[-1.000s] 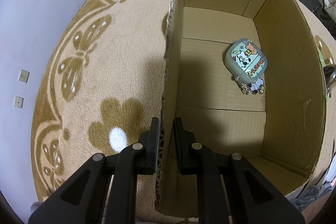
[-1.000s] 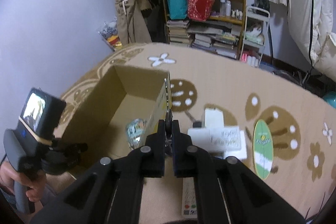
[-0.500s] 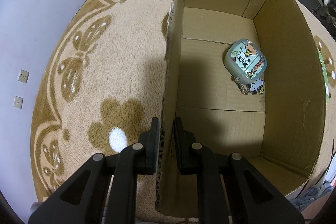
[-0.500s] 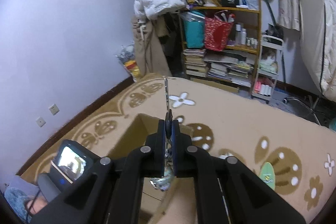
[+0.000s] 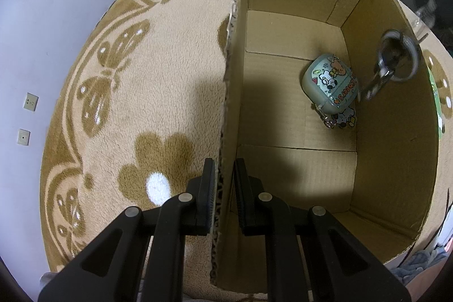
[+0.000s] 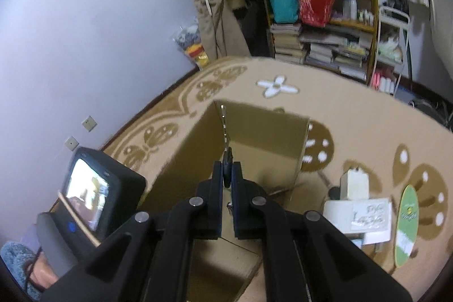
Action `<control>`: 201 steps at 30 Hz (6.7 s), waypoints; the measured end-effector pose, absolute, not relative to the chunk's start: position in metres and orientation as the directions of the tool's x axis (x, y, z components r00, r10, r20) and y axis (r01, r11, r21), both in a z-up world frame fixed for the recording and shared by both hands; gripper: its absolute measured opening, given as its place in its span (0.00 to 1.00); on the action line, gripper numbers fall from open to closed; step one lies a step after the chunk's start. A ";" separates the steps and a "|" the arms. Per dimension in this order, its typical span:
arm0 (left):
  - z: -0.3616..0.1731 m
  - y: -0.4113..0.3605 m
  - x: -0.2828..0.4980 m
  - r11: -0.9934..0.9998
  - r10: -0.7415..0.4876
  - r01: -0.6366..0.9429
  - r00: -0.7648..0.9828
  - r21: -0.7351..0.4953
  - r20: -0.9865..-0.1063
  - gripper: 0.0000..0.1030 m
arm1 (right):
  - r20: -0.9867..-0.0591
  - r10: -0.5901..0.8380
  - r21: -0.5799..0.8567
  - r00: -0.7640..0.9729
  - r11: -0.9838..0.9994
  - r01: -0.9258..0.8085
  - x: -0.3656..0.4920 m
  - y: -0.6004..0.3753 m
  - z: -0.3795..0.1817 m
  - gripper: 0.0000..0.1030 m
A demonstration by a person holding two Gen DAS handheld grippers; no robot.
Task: Organize rigid objects
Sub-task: 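Lift the keys with the right tool and drop them into the box, then return the right tool to the items and grasp the white TV remote, then lift the white TV remote with the right tool toward the box, then lower the TV remote into the box and open the right tool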
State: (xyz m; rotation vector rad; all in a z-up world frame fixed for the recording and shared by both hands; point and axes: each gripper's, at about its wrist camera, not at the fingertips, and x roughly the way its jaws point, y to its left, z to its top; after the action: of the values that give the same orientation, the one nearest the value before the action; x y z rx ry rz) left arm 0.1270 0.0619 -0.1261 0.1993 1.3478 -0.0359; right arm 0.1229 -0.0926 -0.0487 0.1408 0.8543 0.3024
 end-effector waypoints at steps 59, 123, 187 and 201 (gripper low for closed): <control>-0.125 0.065 0.127 0.982 0.086 0.145 0.224 0.121 -0.971 0.13 | -0.856 0.118 0.171 0.503 0.983 0.060 0.100 -0.205 -0.128 0.94; -0.129 0.062 0.127 0.980 0.094 0.151 0.218 0.129 -0.971 0.13 | -0.927 0.057 0.066 0.370 0.998 0.010 0.087 -0.158 -0.182 0.44; -0.130 0.058 0.126 0.978 0.103 0.153 0.217 0.139 -0.971 0.12 | -0.590 0.302 0.252 0.749 0.950 -0.184 0.112 -0.128 0.009 0.18; -0.129 0.058 0.127 0.979 0.104 0.150 0.215 0.139 -0.971 0.12 | -0.728 0.380 0.387 0.570 0.915 -0.116 0.136 -0.134 -0.082 0.18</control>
State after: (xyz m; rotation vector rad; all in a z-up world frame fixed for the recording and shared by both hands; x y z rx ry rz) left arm 0.1271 0.0577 -0.1289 0.2201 1.3566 -0.0321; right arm 0.1359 -0.1339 -0.0823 0.3129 0.9221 0.2966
